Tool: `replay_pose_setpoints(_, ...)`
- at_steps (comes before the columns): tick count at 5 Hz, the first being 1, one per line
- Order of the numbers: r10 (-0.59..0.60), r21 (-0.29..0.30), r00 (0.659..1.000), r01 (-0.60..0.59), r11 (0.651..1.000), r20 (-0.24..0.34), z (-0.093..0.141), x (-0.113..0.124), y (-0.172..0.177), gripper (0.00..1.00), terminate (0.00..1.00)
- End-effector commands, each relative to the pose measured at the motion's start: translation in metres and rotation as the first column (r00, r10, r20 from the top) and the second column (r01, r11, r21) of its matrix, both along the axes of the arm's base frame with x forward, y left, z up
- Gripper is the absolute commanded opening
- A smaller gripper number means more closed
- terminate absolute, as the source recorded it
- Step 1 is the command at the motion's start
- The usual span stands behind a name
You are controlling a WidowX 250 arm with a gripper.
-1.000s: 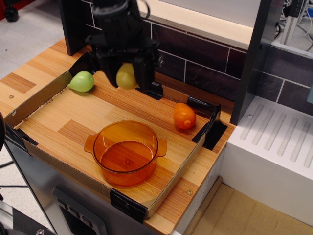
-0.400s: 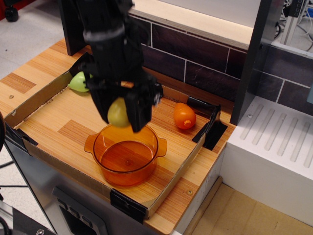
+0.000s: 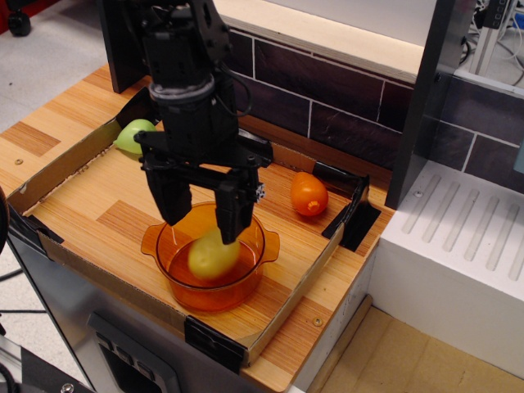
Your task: Put potato in pot
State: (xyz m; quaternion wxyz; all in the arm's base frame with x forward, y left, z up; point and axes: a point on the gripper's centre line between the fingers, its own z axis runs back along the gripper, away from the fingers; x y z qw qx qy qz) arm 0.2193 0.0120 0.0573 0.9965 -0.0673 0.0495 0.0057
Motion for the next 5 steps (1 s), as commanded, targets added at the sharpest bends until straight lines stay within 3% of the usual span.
replay_pose_setpoints(1,-0.024,0.026,0.996,0.022,0.999,0.082,0.028,0.011,0.003,1.00,0.00)
replay_pose_setpoints(3,0.062,0.003,0.980,-0.064,0.998,0.190,0.092,0.020,0.009,1.00,0.00)
replay_pose_setpoints(4,0.062,0.003,0.980,-0.064,0.998,0.190,0.092,0.020,0.009,1.00,0.00)
replay_pose_setpoints(5,0.062,0.003,0.980,-0.064,0.998,0.190,0.092,0.020,0.009,1.00,1.00)
